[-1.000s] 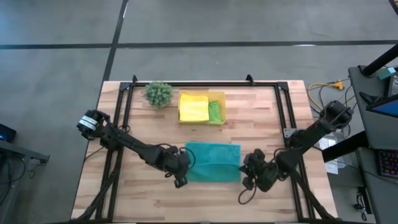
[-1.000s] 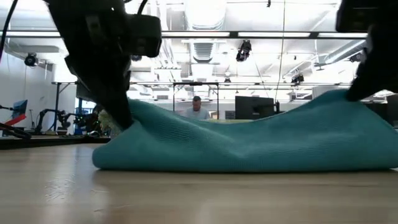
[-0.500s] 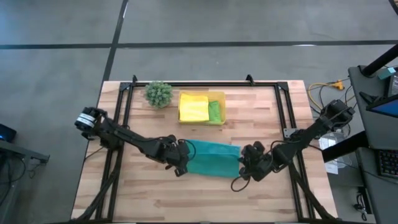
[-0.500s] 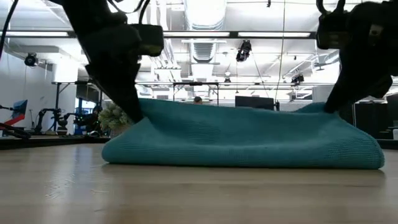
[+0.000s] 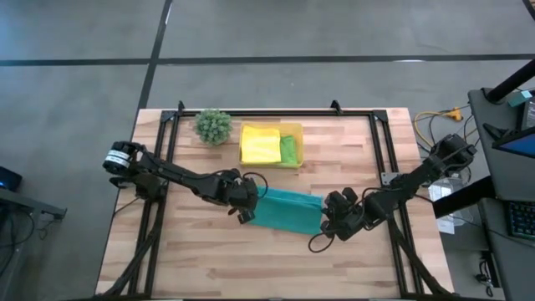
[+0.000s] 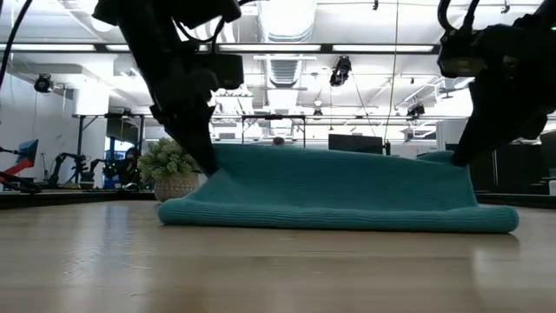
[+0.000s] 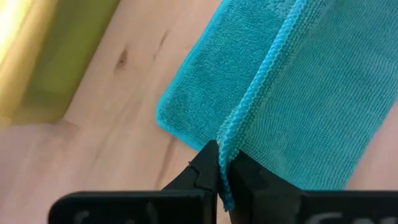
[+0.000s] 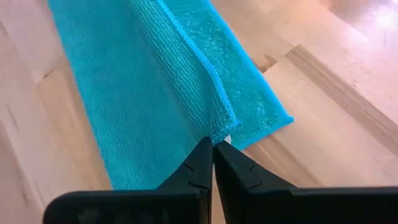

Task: Fold microfiber towels
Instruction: Fold the light blue towel

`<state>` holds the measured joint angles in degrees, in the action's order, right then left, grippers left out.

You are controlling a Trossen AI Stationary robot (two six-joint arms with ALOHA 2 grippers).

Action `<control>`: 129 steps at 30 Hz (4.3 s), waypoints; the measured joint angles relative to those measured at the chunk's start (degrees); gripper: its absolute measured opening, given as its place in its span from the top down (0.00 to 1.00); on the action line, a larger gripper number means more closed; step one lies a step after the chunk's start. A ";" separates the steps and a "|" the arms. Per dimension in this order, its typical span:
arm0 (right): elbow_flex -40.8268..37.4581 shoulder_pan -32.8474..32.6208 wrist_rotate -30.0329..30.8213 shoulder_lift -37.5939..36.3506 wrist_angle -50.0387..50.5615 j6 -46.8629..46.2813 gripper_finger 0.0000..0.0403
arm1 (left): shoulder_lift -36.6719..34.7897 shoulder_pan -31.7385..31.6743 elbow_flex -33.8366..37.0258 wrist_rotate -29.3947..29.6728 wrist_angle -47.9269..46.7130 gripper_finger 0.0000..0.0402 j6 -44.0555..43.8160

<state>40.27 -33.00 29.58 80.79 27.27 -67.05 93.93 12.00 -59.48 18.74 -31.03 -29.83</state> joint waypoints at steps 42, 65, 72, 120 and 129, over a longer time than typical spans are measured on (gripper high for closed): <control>0.79 5.13 -5.46 2.09 -23.65 -1.05 0.87 | 7.45 -9.39 0.54 -15.63 8.71 0.95 21.24; 9.40 8.78 -5.49 15.38 2.99 2.45 0.98 | 11.32 11.44 -0.43 -22.76 23.78 1.00 -7.20; 12.60 2.45 6.64 6.77 1.57 0.83 0.98 | 3.15 10.41 -0.57 -17.37 22.18 1.00 0.84; 45.62 -19.12 17.14 25.84 43.72 -37.11 0.98 | 23.39 -8.00 -36.97 -9.01 -9.92 1.00 21.78; 42.49 -19.12 18.77 25.78 45.00 -39.90 0.98 | 24.59 3.53 -31.04 -10.86 -11.24 1.00 18.88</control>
<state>82.76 -52.12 48.35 106.57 72.27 -106.95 118.52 15.53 -90.52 7.88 -42.27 -10.94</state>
